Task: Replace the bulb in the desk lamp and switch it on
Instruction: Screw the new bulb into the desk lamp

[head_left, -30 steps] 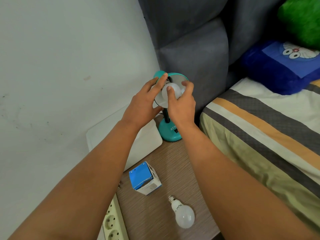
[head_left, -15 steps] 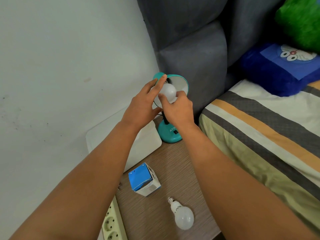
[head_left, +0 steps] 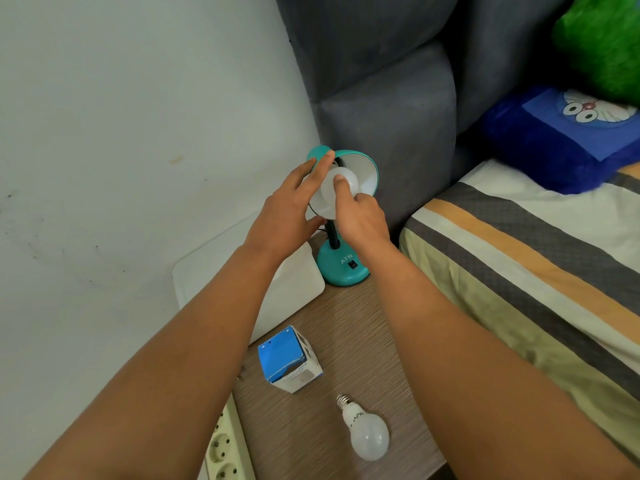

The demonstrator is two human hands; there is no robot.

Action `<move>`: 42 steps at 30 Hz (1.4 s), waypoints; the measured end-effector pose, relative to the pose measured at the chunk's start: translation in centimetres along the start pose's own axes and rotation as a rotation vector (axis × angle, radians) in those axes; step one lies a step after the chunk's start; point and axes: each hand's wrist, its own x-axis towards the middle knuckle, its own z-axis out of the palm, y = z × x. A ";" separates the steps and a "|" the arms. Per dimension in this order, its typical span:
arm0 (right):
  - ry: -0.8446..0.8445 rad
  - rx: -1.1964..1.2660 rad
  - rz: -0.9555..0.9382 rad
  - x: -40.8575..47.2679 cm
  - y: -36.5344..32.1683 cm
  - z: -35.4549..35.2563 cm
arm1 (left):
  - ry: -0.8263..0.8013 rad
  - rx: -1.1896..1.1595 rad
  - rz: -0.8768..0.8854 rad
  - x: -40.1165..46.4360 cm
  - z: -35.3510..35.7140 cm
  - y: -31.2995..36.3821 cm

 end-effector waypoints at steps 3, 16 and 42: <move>-0.027 0.067 0.022 -0.2 -0.3 0.1 | -0.001 -0.009 0.004 0.1 0.0 0.1; -0.054 0.246 0.081 0.2 0.3 0.3 | -0.003 -0.008 -0.022 -0.1 0.3 0.7; -0.078 0.342 0.134 0.0 0.2 -0.3 | 0.040 -0.057 -0.070 -0.4 0.0 1.5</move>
